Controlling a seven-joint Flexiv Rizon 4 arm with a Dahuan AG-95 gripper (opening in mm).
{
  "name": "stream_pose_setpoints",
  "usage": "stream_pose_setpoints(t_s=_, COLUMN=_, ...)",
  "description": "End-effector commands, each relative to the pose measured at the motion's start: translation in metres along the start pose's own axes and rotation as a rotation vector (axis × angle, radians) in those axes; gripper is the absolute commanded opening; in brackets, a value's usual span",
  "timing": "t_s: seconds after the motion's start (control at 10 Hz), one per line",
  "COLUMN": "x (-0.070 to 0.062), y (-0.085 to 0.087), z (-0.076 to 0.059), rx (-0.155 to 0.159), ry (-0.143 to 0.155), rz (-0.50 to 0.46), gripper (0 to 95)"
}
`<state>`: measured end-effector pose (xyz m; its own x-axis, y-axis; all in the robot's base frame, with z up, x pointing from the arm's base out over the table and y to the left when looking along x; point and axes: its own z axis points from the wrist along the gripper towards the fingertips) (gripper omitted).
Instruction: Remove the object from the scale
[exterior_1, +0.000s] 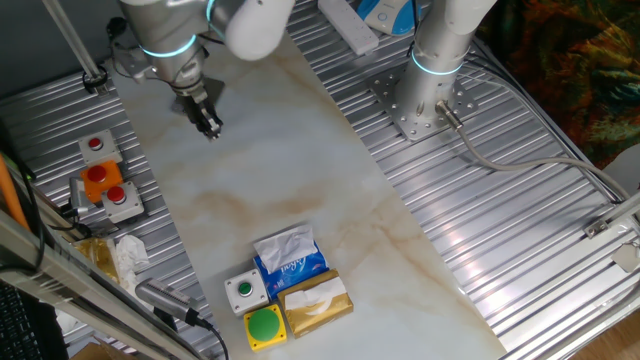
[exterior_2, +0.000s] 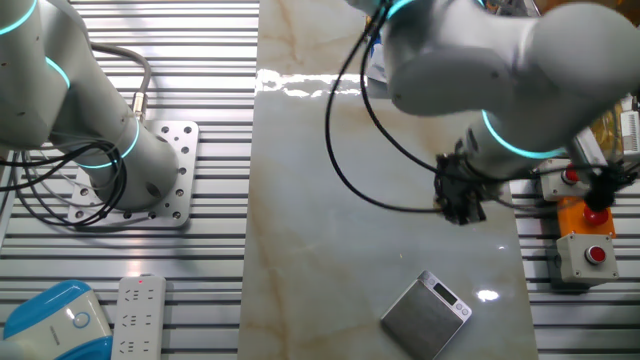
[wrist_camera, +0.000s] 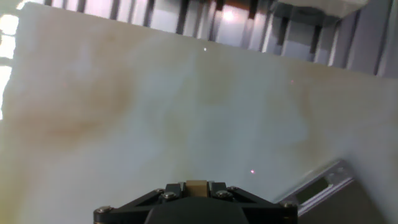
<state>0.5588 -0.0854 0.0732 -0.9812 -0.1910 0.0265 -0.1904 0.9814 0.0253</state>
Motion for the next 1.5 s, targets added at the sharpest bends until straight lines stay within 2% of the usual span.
stream_pose_setpoints(t_s=0.1, x=0.007, y=0.012, z=0.009, rx=0.006, ry=-0.01, rz=0.035, gripper=0.0)
stream_pose_setpoints(t_s=0.6, x=0.017, y=0.018, z=0.018, rx=0.005, ry=-0.017, rz=0.045, gripper=0.0)
stream_pose_setpoints(t_s=0.8, x=0.017, y=0.021, z=0.021, rx=0.006, ry=-0.019, rz=0.047, gripper=0.0)
stream_pose_setpoints(t_s=1.1, x=0.015, y=0.029, z=0.034, rx=0.015, ry=-0.027, rz=0.053, gripper=0.0)
stream_pose_setpoints(t_s=1.5, x=0.017, y=0.032, z=0.039, rx=0.013, ry=-0.03, rz=0.062, gripper=0.0)
